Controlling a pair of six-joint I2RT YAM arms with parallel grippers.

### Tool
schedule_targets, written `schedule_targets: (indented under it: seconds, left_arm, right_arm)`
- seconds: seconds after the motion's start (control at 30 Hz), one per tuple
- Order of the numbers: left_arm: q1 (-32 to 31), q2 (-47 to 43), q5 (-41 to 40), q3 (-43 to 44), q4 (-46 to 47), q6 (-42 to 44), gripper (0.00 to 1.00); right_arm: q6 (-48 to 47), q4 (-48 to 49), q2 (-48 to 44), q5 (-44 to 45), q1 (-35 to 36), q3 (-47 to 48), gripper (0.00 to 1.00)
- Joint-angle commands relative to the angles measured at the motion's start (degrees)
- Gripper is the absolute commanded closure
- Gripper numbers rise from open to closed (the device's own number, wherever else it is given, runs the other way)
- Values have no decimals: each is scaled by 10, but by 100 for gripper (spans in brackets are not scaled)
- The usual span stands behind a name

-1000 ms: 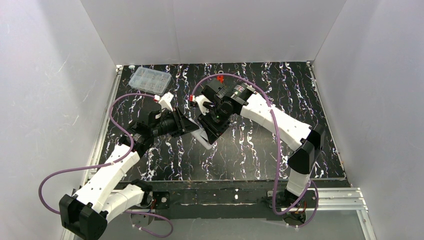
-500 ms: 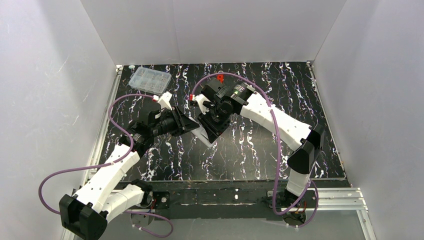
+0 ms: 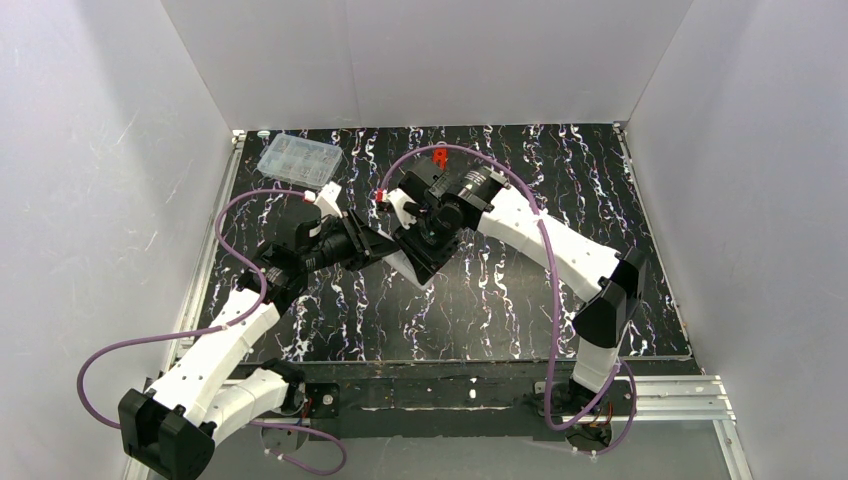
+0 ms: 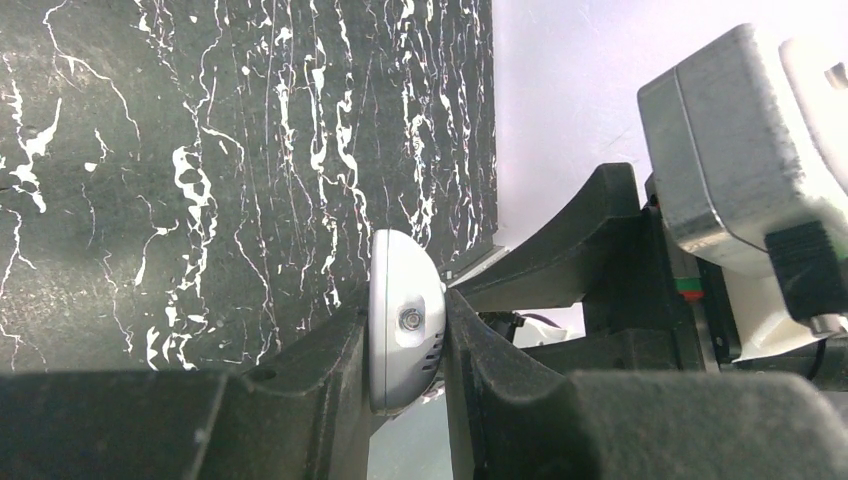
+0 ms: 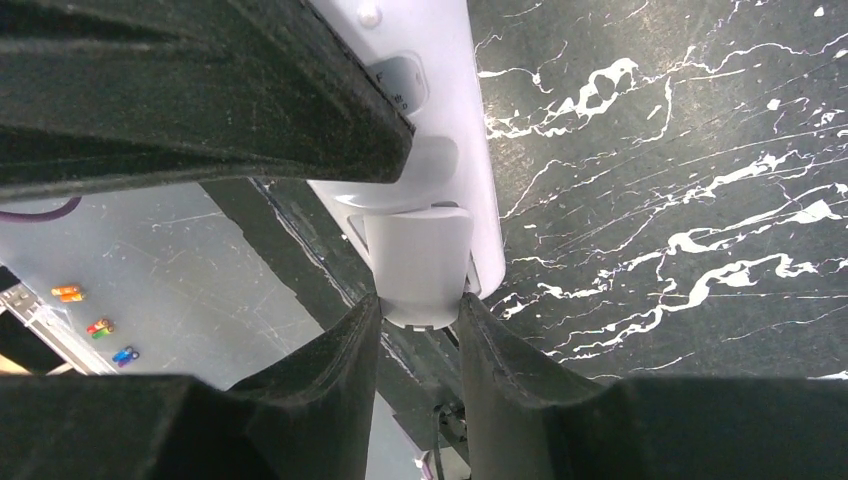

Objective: Load the batteries into the remote control
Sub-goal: Load the battery cover into the remote control.

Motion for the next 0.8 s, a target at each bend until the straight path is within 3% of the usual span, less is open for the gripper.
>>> schedule_targets:
  seconds: [0.0, 0.77]
  left_arm:
    - [-3, -23, 45, 1, 36, -31, 100]
    - [-3, -20, 85, -16, 96, -92, 100]
  right_arm:
    - [-1, 26, 1, 17, 3, 26, 59]
    - [-69, 24, -50, 37, 8, 1, 56]
